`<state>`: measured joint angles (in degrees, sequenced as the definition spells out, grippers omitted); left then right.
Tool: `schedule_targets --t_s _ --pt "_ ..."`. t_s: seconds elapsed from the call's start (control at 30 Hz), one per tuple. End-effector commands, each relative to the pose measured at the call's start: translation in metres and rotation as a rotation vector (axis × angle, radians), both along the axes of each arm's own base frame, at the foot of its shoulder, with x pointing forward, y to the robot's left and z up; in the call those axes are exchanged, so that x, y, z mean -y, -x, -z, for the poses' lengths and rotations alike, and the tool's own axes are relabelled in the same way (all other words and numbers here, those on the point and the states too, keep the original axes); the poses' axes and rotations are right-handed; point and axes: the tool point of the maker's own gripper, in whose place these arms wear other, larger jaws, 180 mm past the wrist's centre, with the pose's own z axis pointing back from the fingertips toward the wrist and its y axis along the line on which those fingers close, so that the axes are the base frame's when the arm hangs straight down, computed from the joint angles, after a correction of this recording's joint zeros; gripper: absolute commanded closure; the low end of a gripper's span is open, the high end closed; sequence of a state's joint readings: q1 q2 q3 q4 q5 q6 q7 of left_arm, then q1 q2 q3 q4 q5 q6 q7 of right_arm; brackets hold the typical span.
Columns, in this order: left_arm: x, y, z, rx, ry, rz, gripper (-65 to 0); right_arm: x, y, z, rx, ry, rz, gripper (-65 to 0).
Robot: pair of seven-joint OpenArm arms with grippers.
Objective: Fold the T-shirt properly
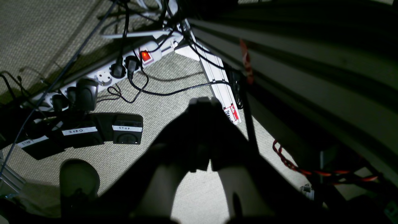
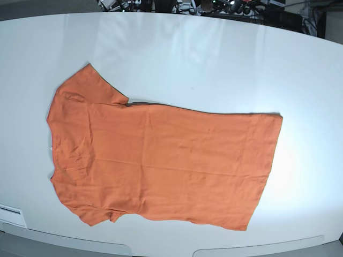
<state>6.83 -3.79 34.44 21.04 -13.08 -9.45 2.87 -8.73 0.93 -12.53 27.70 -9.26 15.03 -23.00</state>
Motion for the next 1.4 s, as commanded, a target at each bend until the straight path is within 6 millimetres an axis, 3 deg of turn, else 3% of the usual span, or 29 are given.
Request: schedule_targets --t_s 0.0,0.9,1.17,1.23,1.37 --pt "0.004 0.002 -0.001 -0.003 0.014 -0.003 0.0 0.000 -0.002 -0.001 0.002 -0.005 -0.005 0.0" --pt "0.004 0.002 -0.001 -0.006 0.011 -0.002 0.0 0.002 -0.004 0.000 0.011 0.012 0.002 0.0" --pt "0.009 0.002 -0.003 -0.005 0.019 0.021 0.0 -0.003 -0.020 -0.004 0.052 -0.010 -0.005 0.0" --pt "0.010 0.009 -0.004 -0.020 0.006 0.067 0.0 -0.001 -0.015 -0.005 0.027 0.003 -0.010 0.0" --pt "0.015 0.034 -0.011 -0.072 0.006 0.135 0.0 0.010 0.018 -0.006 -0.068 0.045 -0.026 0.0"
